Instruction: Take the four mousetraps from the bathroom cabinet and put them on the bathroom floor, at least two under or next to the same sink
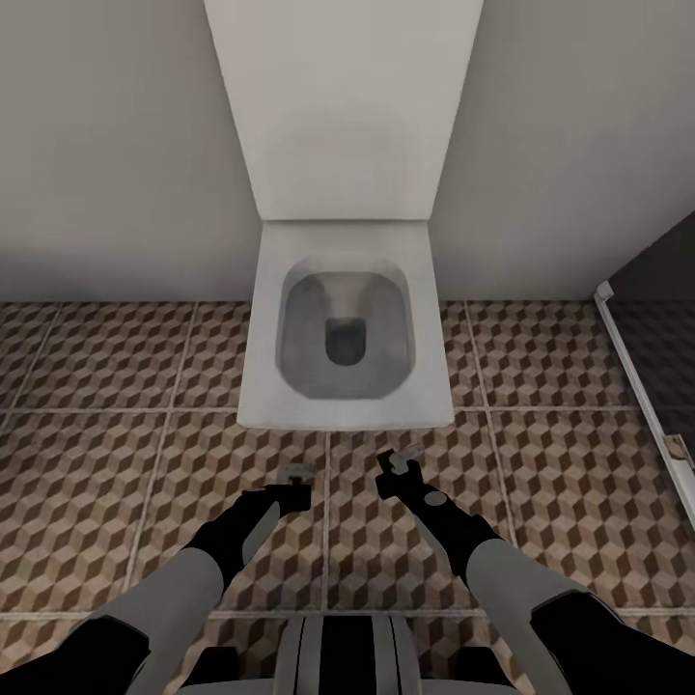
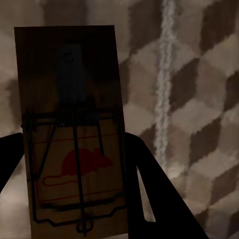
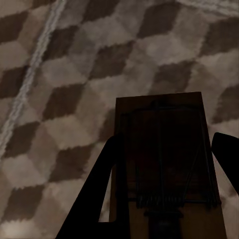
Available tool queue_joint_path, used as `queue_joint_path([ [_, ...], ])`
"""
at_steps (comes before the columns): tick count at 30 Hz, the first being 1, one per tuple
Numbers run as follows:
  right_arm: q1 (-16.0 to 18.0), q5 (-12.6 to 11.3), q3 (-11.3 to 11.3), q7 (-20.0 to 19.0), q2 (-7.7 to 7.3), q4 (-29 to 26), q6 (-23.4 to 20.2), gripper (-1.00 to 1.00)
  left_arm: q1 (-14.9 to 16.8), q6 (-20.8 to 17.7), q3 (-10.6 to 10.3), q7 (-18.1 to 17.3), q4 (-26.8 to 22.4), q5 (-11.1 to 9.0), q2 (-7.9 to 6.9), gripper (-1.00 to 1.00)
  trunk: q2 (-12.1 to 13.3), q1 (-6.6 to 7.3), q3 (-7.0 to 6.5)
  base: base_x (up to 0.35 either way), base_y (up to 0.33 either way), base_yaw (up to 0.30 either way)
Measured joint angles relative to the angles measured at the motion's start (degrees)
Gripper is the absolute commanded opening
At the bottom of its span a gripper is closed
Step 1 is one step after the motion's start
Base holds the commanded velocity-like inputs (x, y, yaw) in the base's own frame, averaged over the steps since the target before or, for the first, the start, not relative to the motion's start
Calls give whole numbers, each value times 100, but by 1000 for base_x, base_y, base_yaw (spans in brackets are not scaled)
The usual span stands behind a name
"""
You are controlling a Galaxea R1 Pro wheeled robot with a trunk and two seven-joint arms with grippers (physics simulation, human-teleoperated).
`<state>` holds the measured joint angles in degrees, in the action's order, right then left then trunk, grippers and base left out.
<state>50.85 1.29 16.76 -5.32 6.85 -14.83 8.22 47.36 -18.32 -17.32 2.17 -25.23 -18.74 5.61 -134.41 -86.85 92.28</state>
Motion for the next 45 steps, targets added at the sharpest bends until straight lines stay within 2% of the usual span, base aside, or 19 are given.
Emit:
queue_joint_path([
  [19,-7,0,2,0,0,0,-1,-100,0,0,0,0,9,-1,58,-100,0,0,0,0,0,0],
  [33,-8,0,9,4,0,0,-7,-100,0,1,0,0,9,0,60,-100,-560,-307,251,0,0,0],
  [45,-8,0,9,4,0,0,-7,-100,0,0,0,0,9,-3,58,-100,-561,-308,251,0,0,0],
])
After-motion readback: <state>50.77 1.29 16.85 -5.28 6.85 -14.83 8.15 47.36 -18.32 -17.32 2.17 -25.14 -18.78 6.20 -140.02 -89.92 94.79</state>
